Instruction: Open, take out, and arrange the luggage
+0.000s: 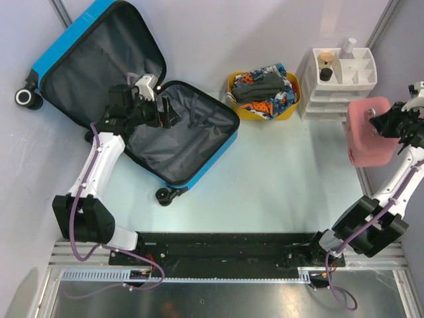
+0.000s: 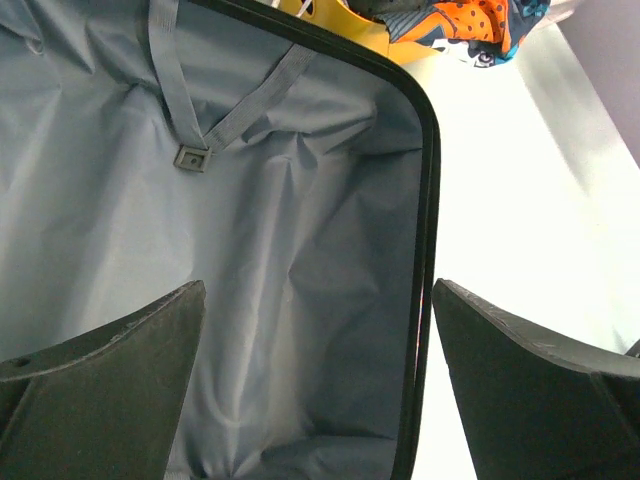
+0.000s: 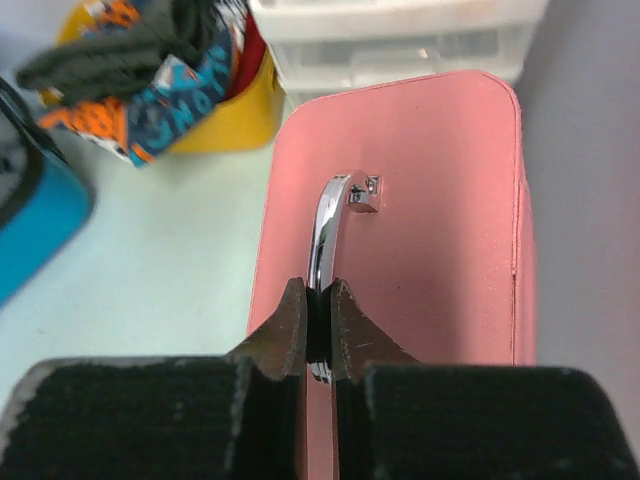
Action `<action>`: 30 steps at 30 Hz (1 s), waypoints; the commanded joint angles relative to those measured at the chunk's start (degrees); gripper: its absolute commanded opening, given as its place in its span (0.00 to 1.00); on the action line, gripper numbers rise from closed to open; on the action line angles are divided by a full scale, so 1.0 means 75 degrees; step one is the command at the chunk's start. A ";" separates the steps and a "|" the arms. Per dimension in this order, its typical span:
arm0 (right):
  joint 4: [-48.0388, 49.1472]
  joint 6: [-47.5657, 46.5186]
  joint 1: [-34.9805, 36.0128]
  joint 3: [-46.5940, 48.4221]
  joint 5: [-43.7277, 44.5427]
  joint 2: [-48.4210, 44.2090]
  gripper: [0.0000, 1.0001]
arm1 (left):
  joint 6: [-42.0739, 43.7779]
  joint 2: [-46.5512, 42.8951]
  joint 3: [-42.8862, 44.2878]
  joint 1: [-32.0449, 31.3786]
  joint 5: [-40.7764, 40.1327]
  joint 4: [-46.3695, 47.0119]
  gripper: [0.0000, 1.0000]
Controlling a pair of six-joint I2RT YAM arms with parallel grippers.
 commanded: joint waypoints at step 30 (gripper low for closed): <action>0.3069 -0.1957 0.0889 0.0103 0.1949 0.3253 0.00 | 0.0621 0.0012 0.0004 -0.0239 0.0017 0.0189 1.00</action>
